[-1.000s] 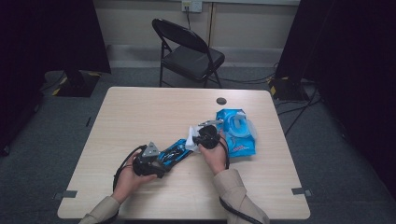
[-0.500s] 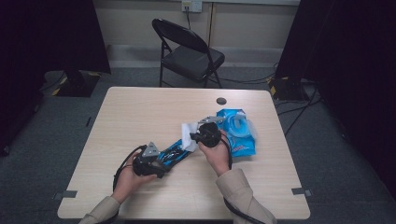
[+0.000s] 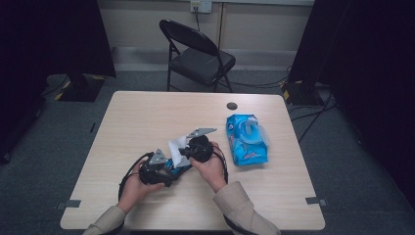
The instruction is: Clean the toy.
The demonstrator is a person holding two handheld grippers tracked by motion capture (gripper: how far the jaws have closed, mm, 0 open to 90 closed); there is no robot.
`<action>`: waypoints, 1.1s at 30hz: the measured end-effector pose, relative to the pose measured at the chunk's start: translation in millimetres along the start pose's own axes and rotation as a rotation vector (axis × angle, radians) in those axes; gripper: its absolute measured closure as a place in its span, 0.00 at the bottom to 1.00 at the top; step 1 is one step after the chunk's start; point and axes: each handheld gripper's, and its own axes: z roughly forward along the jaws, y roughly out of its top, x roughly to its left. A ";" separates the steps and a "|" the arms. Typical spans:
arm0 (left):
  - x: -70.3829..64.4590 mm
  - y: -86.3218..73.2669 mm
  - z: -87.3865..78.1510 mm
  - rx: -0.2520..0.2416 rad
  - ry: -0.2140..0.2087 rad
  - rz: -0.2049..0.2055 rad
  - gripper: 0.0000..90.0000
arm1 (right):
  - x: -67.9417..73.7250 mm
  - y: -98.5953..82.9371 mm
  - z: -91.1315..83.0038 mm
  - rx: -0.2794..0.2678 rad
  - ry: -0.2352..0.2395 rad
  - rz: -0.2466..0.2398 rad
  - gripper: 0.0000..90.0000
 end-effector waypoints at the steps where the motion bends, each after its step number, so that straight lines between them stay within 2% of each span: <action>1: 0.0 0.0 0.0 0.000 0.000 0.000 0.27 | 2.7 -0.6 3.6 0.009 0.009 -0.002 0.98; 5: 0.0 0.0 0.0 0.000 0.000 0.000 0.27 | 16.4 -1.3 16.3 0.033 0.045 -0.027 0.98; 10: 0.0 0.0 0.0 0.000 0.000 0.000 0.27 | 25.0 -2.7 27.7 0.065 0.050 -0.052 0.98; 16: 0.5 0.1 -0.3 0.002 0.007 0.008 0.27 | 24.7 -5.6 37.6 0.092 0.070 -0.051 0.98; 19: 0.5 0.1 -0.3 0.002 0.007 0.008 0.27 | 27.4 -5.6 37.6 0.096 0.058 -0.082 0.98; 33: 0.1 0.3 0.0 0.000 0.010 0.003 0.27 | 22.2 -7.1 36.7 0.078 0.052 -0.050 0.98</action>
